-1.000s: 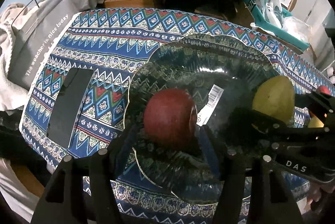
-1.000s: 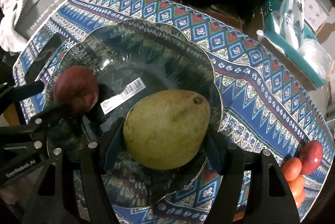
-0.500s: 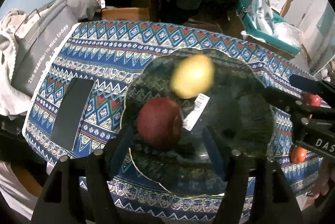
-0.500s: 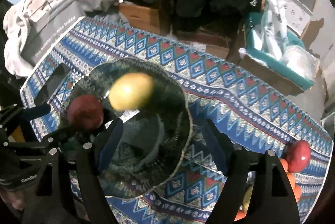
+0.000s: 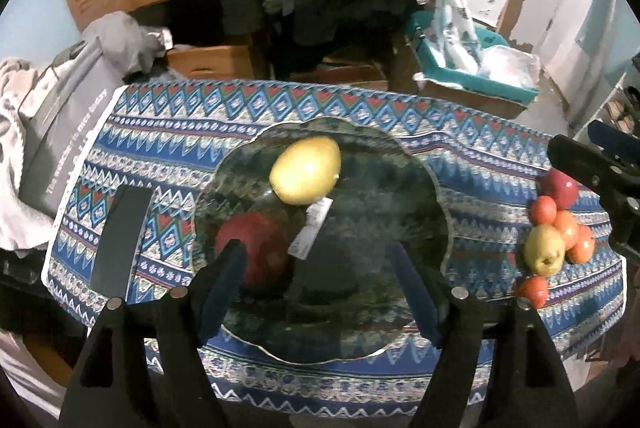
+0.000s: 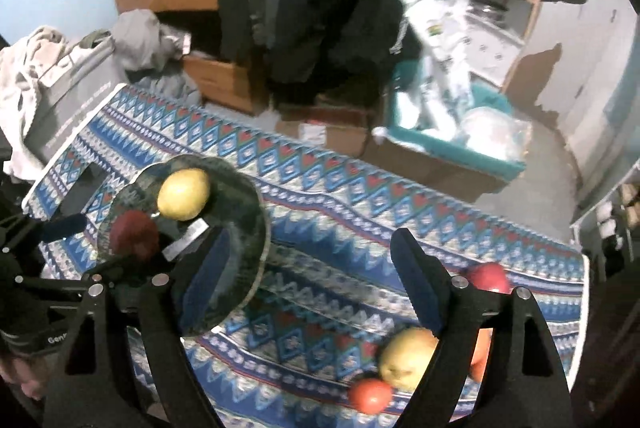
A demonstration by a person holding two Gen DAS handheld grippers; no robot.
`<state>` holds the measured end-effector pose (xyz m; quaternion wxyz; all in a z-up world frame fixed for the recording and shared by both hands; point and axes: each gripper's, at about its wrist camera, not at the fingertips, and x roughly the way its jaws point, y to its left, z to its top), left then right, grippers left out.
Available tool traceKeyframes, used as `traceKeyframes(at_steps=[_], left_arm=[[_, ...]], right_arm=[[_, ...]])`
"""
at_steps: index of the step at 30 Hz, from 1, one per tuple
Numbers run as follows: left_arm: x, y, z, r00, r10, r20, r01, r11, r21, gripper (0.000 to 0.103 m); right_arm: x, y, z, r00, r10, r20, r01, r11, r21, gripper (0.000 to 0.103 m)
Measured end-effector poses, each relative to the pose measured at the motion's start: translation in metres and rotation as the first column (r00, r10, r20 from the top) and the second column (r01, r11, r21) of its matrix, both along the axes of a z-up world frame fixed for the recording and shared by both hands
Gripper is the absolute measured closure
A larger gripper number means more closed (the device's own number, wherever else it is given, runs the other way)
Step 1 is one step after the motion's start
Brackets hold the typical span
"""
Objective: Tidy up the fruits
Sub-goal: 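Withdraw both tools from the plate back toward the fruit pile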
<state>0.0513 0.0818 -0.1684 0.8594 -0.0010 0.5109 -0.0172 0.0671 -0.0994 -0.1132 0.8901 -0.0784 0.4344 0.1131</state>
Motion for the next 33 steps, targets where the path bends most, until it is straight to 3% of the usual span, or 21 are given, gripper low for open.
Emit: traceKeyframes(at_steps=[10, 17, 33], left_arm=[[-0.007, -0.044, 0.025, 0.996, -0.081, 0.042, 0.082, 0.996, -0.019, 0.022], [-0.011, -0.074, 0.038, 0.988, -0.138, 0.072, 0.143, 0.988, -0.067, 0.016], [-0.020, -0.146, 0.047, 0.963, -0.258, 0.081, 0.259, 0.966, -0.014, 0.016]], right_arm=[[-0.031, -0.053, 0.026, 0.995, -0.070, 0.072, 0.070, 0.998, -0.003, 0.018], [-0.047, -0.097, 0.034, 0.984, -0.140, 0.109, 0.142, 0.990, -0.013, 0.017], [-0.071, -0.178, 0.034, 0.951, -0.283, 0.127, 0.290, 0.956, -0.037, 0.017]])
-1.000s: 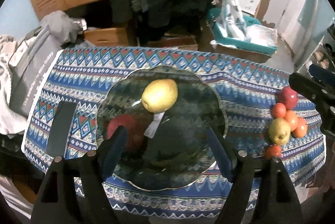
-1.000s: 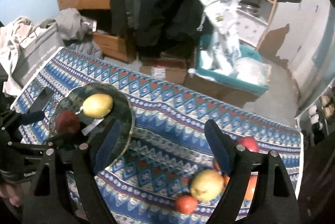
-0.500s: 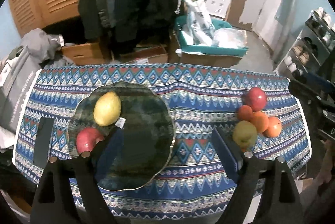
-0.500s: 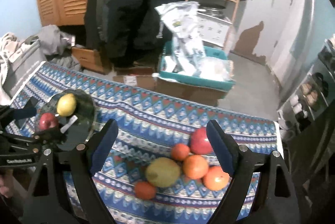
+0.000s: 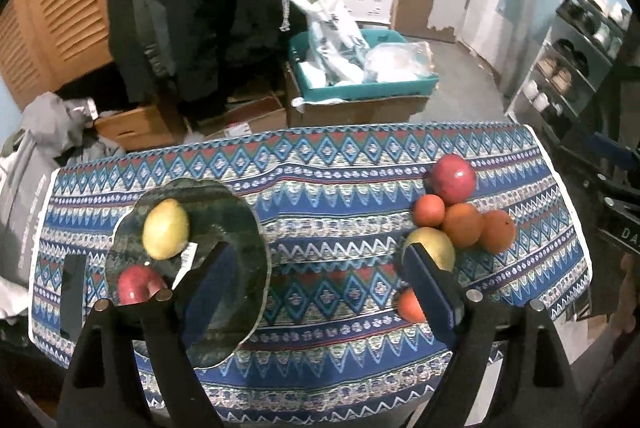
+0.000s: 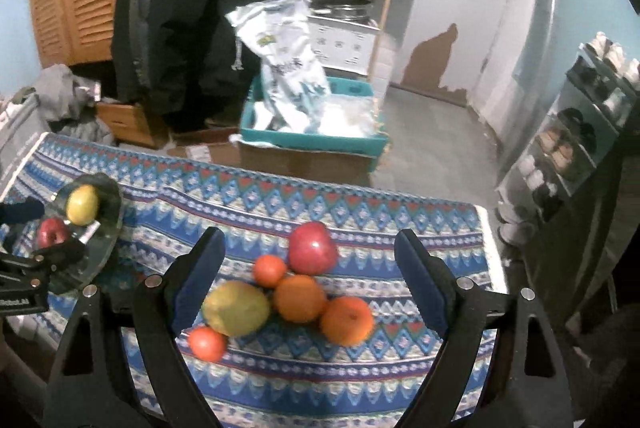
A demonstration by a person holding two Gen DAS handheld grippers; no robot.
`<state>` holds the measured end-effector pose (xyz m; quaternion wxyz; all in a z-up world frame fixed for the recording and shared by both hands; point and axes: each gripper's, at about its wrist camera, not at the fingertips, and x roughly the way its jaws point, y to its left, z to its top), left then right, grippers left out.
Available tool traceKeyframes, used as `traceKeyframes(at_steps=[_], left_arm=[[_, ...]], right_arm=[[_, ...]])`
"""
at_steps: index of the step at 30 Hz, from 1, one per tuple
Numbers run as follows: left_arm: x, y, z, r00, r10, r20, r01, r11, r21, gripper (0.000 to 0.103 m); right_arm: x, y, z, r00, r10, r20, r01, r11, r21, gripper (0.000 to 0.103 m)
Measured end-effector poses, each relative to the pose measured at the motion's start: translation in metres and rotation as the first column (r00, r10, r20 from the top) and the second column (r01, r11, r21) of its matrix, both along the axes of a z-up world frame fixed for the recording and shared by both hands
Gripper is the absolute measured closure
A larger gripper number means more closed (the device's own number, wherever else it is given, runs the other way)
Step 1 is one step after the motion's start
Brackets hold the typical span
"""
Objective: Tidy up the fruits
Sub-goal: 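Withdraw both tools from the plate back toward the fruit pile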
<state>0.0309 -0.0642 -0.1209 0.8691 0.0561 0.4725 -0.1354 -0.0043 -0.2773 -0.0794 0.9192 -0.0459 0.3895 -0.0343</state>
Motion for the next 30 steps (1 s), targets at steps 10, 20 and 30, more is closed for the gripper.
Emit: traceKeyframes(at_steps=[10, 20, 30], left_arm=[[-0.002, -0.046, -0.019, 0.995, -0.092, -0.029, 0.094, 0.994, 0.056, 0.015], [0.001, -0.078, -0.046, 0.986, -0.145, -0.088, 0.152, 0.985, 0.086, 0.015], [0.010, -0.109, -0.085, 0.969, -0.177, -0.174, 0.199, 0.973, 0.118, 0.015]], right_arm=[[-0.004, -0.040, -0.033, 0.993, -0.069, -0.094, 0.071, 0.997, 0.010, 0.017], [-0.009, -0.069, -0.071, 0.978, -0.112, -0.177, 0.118, 0.993, 0.021, 0.017], [-0.007, -0.081, -0.111, 0.952, -0.108, -0.286, 0.121, 0.992, 0.025, 0.017]])
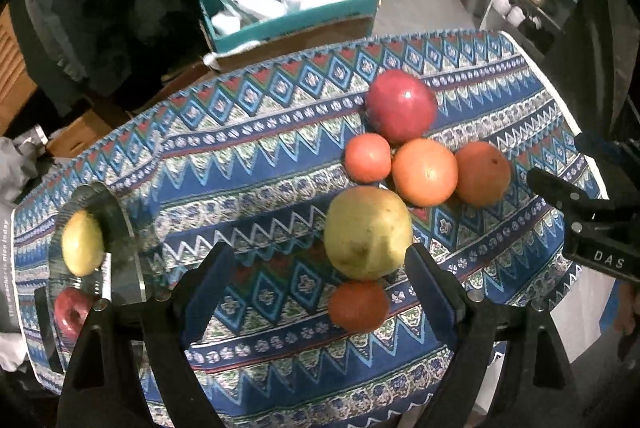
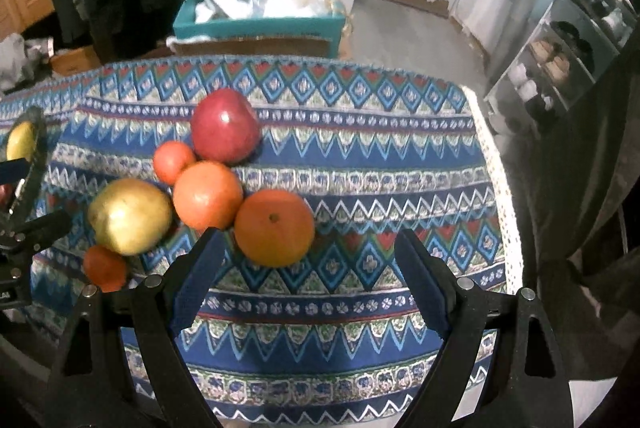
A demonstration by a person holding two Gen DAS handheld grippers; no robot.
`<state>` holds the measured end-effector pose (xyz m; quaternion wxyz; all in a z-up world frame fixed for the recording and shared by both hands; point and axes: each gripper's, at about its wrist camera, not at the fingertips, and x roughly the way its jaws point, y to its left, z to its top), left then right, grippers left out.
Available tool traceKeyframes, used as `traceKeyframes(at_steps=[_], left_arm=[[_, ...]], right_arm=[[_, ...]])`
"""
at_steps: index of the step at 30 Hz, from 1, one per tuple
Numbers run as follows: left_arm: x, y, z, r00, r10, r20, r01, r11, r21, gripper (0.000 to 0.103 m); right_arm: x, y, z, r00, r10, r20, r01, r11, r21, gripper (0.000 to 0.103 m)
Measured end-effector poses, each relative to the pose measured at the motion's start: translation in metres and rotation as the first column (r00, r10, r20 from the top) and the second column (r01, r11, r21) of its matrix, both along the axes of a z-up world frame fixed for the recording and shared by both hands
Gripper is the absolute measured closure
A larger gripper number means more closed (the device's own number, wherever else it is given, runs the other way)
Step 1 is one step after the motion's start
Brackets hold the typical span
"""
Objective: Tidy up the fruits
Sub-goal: 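Withdraw both tools from the plate back toward the fruit pile, then grasp and lift the large orange with the right tool while the left tool grasps another pear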
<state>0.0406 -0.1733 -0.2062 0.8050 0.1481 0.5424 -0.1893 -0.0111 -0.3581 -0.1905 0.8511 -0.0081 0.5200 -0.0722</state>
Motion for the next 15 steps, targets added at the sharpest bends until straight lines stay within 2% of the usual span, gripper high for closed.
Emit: traceKeyframes(at_steps=[8, 15], left_arm=[[0.009, -0.017, -0.025, 0.997, -0.011, -0.072, 0.011, 1.000, 0.003, 0.012], [0.019, -0.030, -0.050, 0.994, -0.003, -0.113, 0.006, 1.000, 0.027, 0.010]], right_arm=[[0.007, -0.008, -0.026, 0.997, -0.010, -0.070, 0.016, 0.997, 0.080, 0.017], [0.007, -0.016, -0.034, 0.996, -0.028, -0.087, 0.036, 0.995, 0.090, 0.017]])
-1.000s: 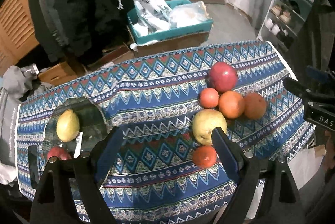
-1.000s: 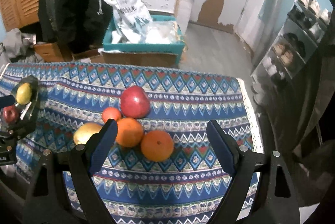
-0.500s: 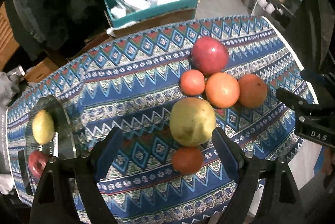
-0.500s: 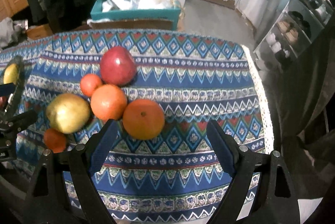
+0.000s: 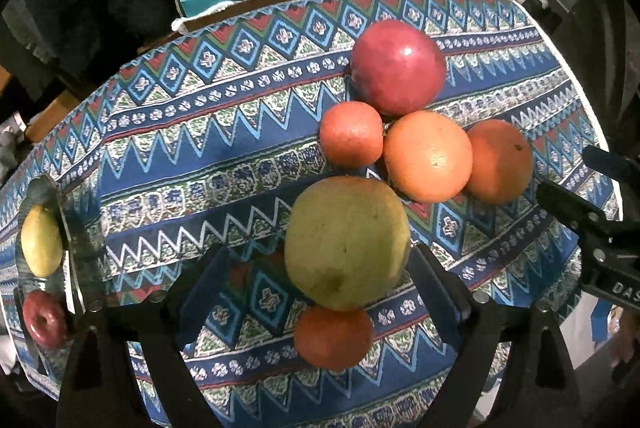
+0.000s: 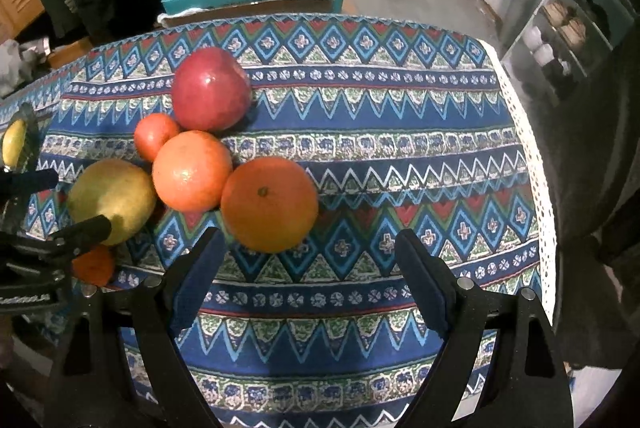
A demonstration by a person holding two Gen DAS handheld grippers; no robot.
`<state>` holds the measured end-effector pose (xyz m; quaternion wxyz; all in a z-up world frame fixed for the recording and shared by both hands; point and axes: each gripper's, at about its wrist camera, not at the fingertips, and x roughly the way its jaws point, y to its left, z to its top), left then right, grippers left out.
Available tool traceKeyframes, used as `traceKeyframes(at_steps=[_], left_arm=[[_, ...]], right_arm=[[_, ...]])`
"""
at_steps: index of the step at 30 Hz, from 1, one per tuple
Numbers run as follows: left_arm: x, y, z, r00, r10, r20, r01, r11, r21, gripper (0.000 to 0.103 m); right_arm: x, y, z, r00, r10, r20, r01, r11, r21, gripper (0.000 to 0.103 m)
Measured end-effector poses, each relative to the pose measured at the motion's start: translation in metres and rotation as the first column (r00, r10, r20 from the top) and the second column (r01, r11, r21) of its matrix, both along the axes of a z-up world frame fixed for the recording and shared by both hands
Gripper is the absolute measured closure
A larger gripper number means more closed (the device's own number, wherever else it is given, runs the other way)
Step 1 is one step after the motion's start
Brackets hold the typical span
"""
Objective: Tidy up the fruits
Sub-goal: 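Grasp and lift the large orange with the right tool while the left tool grasps another pear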
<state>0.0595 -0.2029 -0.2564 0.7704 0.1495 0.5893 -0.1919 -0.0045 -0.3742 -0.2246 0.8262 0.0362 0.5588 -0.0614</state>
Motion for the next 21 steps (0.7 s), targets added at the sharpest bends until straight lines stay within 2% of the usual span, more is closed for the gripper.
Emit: traceKeyframes(at_steps=[10, 13, 14, 21], left_arm=[[0.007, -0.020, -0.029, 0.999, -0.009, -0.041, 0.009, 1.000, 0.011, 0.011], [0.008, -0.020, -0.032, 0.998, -0.017, -0.067, 0.015, 0.999, -0.029, 0.022], [0.007, -0.021, -0.033, 0.996, -0.025, -0.081, 0.021, 0.998, -0.054, 0.030], [0.000, -0.022, -0.034, 0.997, -0.029, -0.065, 0.026, 0.998, -0.050, 0.031]], right_arm=[[0.007, -0.002, -0.017, 0.999, 0.010, -0.036, -0.009, 1.000, 0.025, 0.017], [0.013, 0.000, -0.024, 0.998, 0.025, -0.049, -0.024, 0.999, 0.040, 0.017], [0.015, 0.001, -0.027, 0.998, 0.031, -0.053, -0.029, 0.999, 0.044, 0.017], [0.027, 0.009, -0.046, 0.996, 0.060, -0.071, -0.057, 0.998, 0.041, 0.017]])
